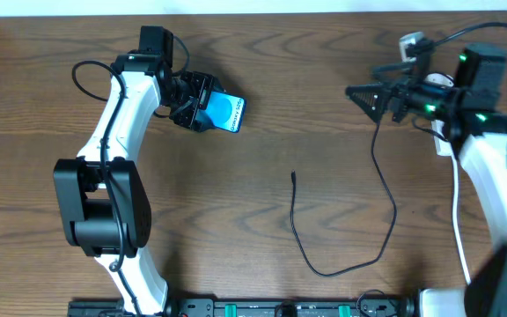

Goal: Plug charger to phone and switch on socket
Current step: 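Bring the right gripper's cable plug to the phone's bottom port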

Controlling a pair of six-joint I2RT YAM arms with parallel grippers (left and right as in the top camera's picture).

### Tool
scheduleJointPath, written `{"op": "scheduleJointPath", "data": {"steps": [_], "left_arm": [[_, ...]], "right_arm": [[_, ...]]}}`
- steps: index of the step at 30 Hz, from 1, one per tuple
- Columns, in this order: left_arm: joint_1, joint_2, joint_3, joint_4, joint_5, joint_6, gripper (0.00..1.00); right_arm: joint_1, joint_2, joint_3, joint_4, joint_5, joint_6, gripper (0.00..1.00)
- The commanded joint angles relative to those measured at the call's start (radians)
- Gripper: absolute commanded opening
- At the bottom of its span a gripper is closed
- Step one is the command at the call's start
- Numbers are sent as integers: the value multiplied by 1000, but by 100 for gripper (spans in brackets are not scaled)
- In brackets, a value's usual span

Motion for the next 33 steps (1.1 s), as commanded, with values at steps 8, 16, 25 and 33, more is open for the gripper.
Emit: {"op": "scheduleJointPath", "data": {"steps": [8, 16, 25, 33], "left_arm": [[-17, -33, 26, 0, -21, -80, 7], [-112, -33, 26, 24, -159, -218, 8], [-212, -33, 26, 76, -201, -401, 8], [-246, -33, 26, 76, -195, -491, 7]], "right_arm": [[18, 294, 18, 172, -275, 420, 99], [75, 331, 18, 195, -234, 478, 99], [203, 331, 18, 194, -72, 556, 99], [299, 331, 18, 196, 45, 589, 99]]}}
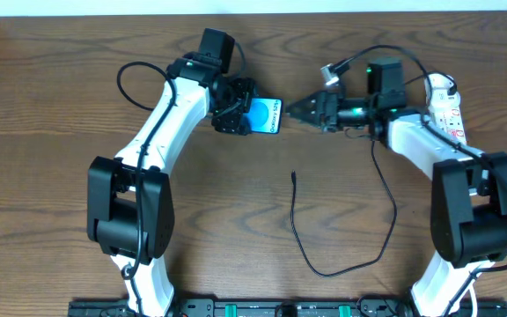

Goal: Plug charger to phone and switch on socket
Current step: 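Bring the right gripper's cable plug to the phone's bottom port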

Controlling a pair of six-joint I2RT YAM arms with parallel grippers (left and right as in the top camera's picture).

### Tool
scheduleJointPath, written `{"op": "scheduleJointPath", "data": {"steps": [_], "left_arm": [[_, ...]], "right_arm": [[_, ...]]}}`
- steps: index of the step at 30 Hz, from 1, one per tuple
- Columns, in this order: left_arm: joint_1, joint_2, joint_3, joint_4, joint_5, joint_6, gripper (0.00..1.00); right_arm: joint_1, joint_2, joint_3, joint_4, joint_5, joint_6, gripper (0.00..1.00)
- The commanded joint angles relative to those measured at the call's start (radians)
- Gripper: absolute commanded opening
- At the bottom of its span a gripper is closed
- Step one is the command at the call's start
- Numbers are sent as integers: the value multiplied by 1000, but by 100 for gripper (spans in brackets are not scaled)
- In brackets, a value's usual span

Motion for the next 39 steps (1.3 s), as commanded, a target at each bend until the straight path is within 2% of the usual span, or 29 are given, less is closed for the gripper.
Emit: {"op": "scheduleJointPath", "data": {"steps": [1, 24, 26, 28, 29, 31, 34, 39], "left_arm": [[-6, -33, 26, 2, -3, -61, 7], [-93, -33, 26, 9, -4, -112, 7], [-94, -33, 26, 9, -4, -121, 7], [-96, -33, 26, 9, -4, -130, 7], [-99, -33, 26, 9, -5, -136, 7], [-99, -33, 26, 9, -5, -139, 7], [-99, -33, 26, 9, -4, -138, 8], [-99, -33, 26, 9, -5, -138, 8]], "right_arm": [[33, 1, 16, 3, 70, 42, 99], [94, 1, 15, -9, 209, 102, 99], [96, 1, 15, -9, 209, 102, 91], [102, 1, 15, -8, 217, 102, 77], [109, 1, 15, -9, 231, 102, 66], [121, 1, 15, -9, 235, 101, 57], [130, 1, 15, -9, 235, 101, 49], [135, 1, 15, -9, 235, 101, 41]]}}
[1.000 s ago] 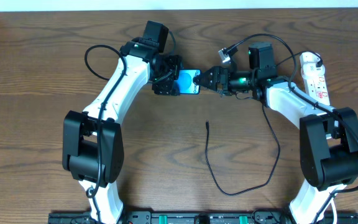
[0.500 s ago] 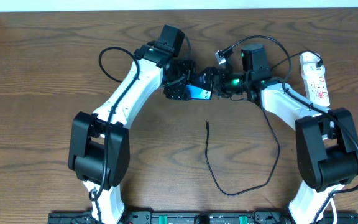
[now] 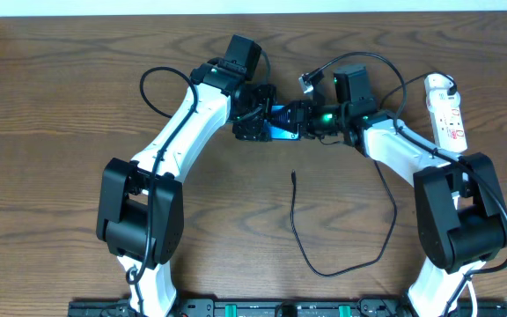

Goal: Plug charger to phone and switch on socket
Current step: 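Bring the right gripper's cable plug to the phone's bottom port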

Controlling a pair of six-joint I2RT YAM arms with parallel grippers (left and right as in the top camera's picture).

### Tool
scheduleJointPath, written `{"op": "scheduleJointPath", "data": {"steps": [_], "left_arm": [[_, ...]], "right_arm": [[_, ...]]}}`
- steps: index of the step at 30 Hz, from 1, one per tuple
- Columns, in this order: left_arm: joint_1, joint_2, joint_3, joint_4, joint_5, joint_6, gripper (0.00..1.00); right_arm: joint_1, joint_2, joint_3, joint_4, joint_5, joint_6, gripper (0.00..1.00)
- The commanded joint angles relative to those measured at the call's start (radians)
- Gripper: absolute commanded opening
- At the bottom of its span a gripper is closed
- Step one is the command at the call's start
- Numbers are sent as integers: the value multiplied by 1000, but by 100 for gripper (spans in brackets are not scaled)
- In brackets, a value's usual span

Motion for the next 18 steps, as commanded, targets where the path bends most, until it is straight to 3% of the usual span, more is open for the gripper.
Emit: {"op": "scheduleJointPath", "data": {"steps": [1, 10, 12, 18], "left_arm": [[-2, -33, 26, 1, -3, -16, 7], [-2, -33, 26, 0, -3, -16, 8], [-2, -33, 26, 0, -3, -16, 7], [-2, -33, 26, 0, -3, -16, 7]], "right_arm": [[10, 1, 15, -1, 4, -8, 39], [10, 1, 15, -15, 4, -8, 28], [10, 1, 15, -15, 4, -8, 17], [10, 1, 15, -16, 3, -20, 15]]}}
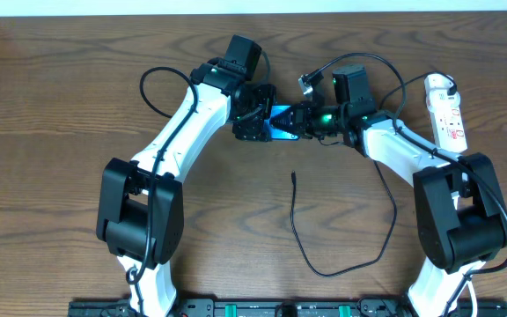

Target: Plug charger to phone and switch on socket

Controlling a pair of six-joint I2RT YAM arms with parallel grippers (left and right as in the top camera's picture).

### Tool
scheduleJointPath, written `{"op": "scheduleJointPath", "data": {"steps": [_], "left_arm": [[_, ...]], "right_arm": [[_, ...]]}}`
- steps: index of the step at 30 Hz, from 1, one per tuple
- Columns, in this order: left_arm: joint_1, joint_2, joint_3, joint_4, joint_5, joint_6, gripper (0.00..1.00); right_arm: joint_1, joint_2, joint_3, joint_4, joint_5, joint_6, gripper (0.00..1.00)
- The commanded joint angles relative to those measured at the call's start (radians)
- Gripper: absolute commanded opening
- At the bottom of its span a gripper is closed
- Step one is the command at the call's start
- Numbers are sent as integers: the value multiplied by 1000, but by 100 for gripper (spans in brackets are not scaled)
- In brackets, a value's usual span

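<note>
My left gripper [260, 121] is shut on the blue phone [280, 119] and holds it at the far middle of the table. My right gripper [299, 121] meets the phone's right end, fingertips against or around it; whether they grip it cannot be made out. The black charger cable [385, 238] loops across the table. Its free plug end [293, 176] lies in front of the phone, with no gripper on it. The white power strip [444, 110] lies at the far right; its switch is too small to read.
A white lead [456, 220] runs from the power strip down beside the right arm. The cable's loop [324, 273] lies near the front edge. Both arms reach inward from the two front corners and meet at the far middle.
My left gripper held the blue phone at the far left while my right gripper was by the power strip. Then both were nearer the middle with a gap between them. By the last moment the right fingertips were at the phone's right end. The cable lay unmoved throughout.
</note>
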Motion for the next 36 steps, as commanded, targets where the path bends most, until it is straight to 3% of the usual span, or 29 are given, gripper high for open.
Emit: {"op": "scheduleJointPath", "data": {"steps": [1, 5, 9, 13, 15, 30, 36], "left_arm": [[-2, -33, 26, 1, -3, -15, 8], [-2, -33, 26, 1, -3, -15, 7], [-2, -33, 26, 1, -6, -13, 11], [-2, -33, 26, 0, -6, -11, 64], [-1, -33, 26, 1, -6, -2, 77], [-1, -91, 26, 61, -7, 105, 98], [-1, -143, 26, 134, -7, 260, 98]], "right_arm": [[7, 1, 15, -4, -2, -20, 14], [7, 1, 15, -3, -2, -20, 2], [5, 1, 15, -3, -12, -20, 1], [-11, 1, 15, -3, -13, -20, 1], [-27, 1, 15, -3, -21, -19, 1], [-182, 1, 15, -3, -74, 0, 1], [-247, 1, 15, 12, -121, 165, 1]]}}
